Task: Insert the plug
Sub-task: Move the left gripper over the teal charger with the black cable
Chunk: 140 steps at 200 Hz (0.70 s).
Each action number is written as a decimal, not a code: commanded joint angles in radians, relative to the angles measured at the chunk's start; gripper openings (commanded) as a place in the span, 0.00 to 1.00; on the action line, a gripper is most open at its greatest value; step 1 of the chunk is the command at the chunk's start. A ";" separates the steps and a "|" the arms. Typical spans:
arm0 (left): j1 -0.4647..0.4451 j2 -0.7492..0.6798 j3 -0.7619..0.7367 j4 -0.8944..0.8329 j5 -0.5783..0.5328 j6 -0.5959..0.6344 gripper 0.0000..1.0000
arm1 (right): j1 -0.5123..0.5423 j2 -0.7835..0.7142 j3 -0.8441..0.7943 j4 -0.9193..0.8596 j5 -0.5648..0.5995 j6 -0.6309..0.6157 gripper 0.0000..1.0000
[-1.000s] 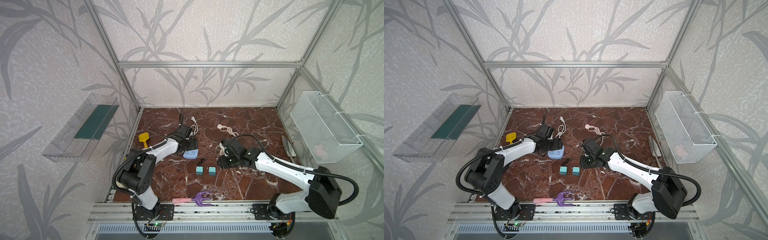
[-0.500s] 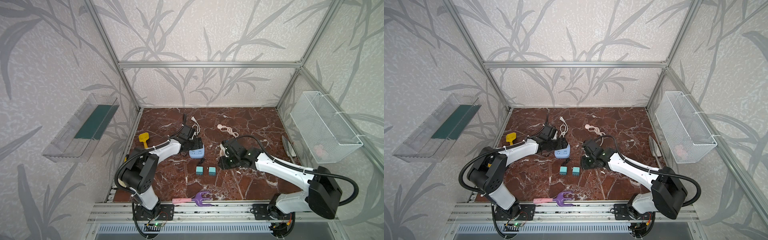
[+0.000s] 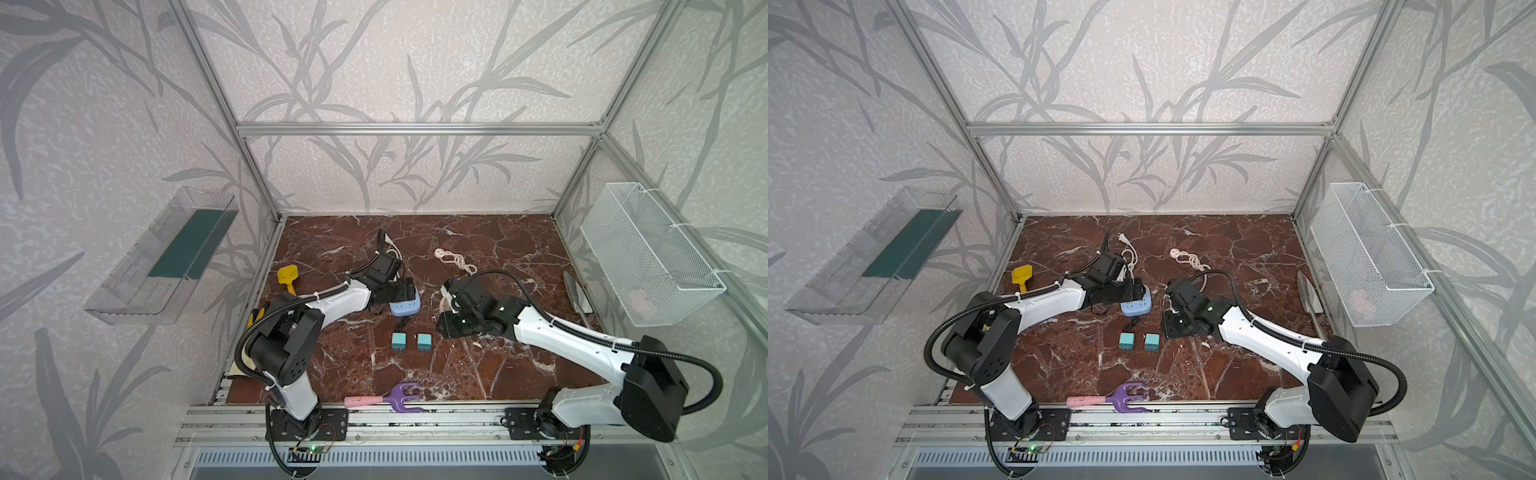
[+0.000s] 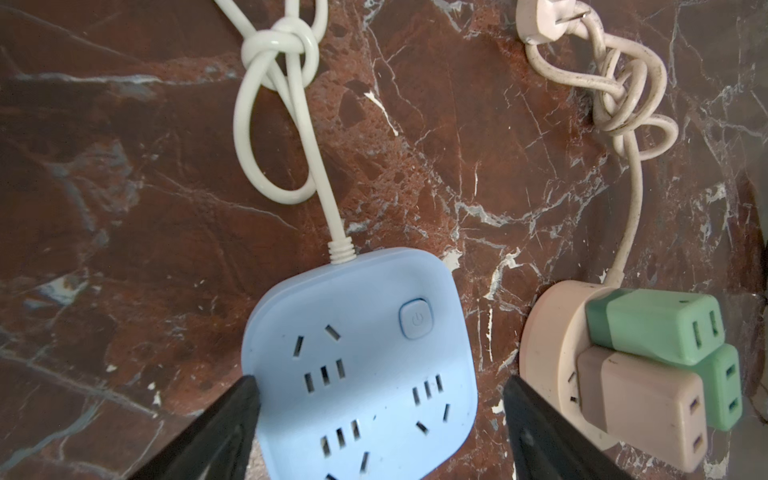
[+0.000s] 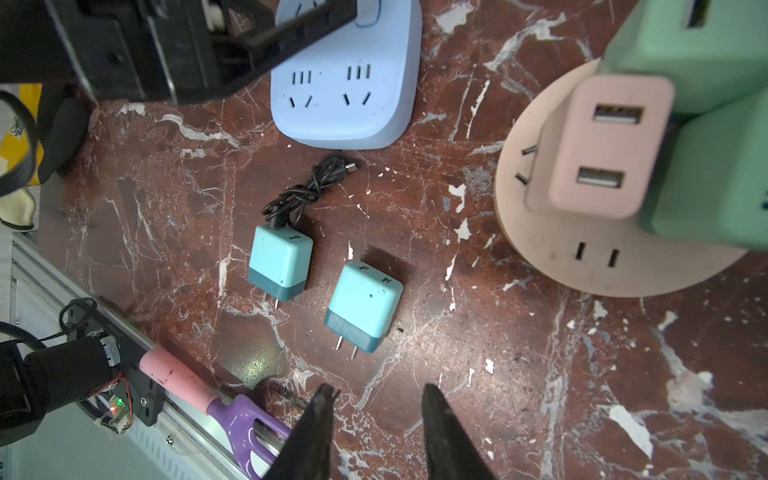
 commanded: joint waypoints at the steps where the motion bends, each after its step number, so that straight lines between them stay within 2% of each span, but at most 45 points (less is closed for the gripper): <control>1: -0.007 -0.022 0.027 -0.097 -0.047 0.032 0.91 | -0.006 -0.039 -0.008 -0.003 0.005 -0.003 0.37; 34: -0.011 -0.122 0.019 -0.185 -0.095 0.065 0.91 | -0.006 -0.058 -0.006 -0.004 0.009 -0.003 0.37; 60: -0.060 -0.205 -0.007 -0.269 -0.149 0.094 0.89 | -0.008 -0.061 -0.006 -0.003 0.012 -0.001 0.37; 82: -0.121 -0.262 -0.040 -0.332 -0.186 0.093 0.84 | -0.009 -0.057 0.000 -0.001 0.009 0.000 0.37; 140: -0.232 -0.346 -0.135 -0.369 -0.189 0.018 0.73 | -0.011 -0.016 0.023 0.001 -0.009 -0.005 0.37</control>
